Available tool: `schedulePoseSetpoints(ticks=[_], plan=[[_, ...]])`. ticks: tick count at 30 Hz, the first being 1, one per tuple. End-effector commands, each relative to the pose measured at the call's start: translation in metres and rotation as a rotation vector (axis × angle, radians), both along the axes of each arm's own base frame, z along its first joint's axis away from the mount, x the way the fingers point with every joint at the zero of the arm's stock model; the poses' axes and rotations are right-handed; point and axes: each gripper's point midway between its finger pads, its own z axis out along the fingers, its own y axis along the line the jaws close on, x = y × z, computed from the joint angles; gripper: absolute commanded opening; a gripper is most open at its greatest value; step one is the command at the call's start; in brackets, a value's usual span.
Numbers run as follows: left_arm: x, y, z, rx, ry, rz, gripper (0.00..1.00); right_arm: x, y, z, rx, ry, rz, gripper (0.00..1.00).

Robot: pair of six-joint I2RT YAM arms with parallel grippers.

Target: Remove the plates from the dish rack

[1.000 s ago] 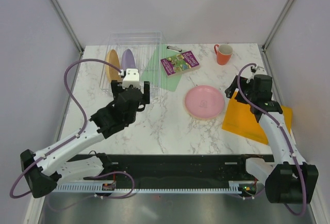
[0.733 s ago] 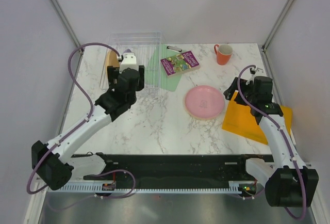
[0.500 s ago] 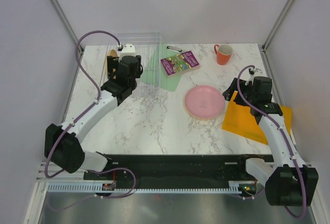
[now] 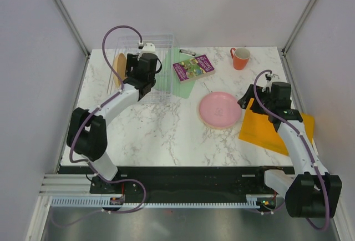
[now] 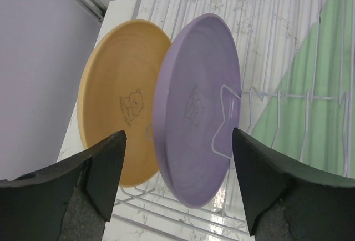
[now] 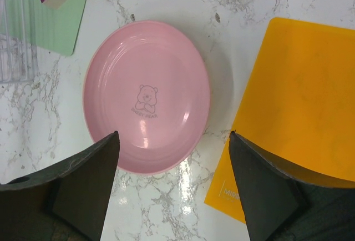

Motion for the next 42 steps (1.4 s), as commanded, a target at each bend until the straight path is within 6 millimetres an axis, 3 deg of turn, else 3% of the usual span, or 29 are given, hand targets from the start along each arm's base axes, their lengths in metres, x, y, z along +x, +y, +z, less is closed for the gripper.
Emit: schedulePoseSetpoints(ticks=[1, 10, 16, 20, 23, 34, 42], plan=[[0.018, 0.006, 0.017, 0.028, -0.07, 0.044, 0.82, 0.009, 0.004, 0.01, 0.005, -0.045, 0.03, 0.87], [0.022, 0.012, 0.001, 0.07, -0.047, 0.105, 0.65, 0.011, 0.009, 0.007, 0.029, -0.039, 0.057, 0.87], [0.016, 0.016, -0.001, 0.065, -0.049, 0.127, 0.38, 0.011, 0.01, 0.007, 0.033, -0.042, 0.06, 0.86], [0.015, 0.017, 0.003, 0.067, -0.055, 0.133, 0.13, 0.01, 0.011, 0.005, 0.036, -0.036, 0.059, 0.87], [0.014, 0.019, 0.007, 0.069, -0.061, 0.143, 0.02, 0.009, 0.01, 0.004, 0.035, -0.035, 0.058, 0.87], [0.004, 0.027, 0.048, 0.136, -0.139, 0.23, 0.02, 0.009, 0.012, 0.001, 0.044, -0.023, 0.065, 0.87], [-0.007, 0.021, 0.07, 0.151, -0.172, 0.215, 0.02, 0.007, 0.012, 0.001, 0.043, -0.023, 0.066, 0.87]])
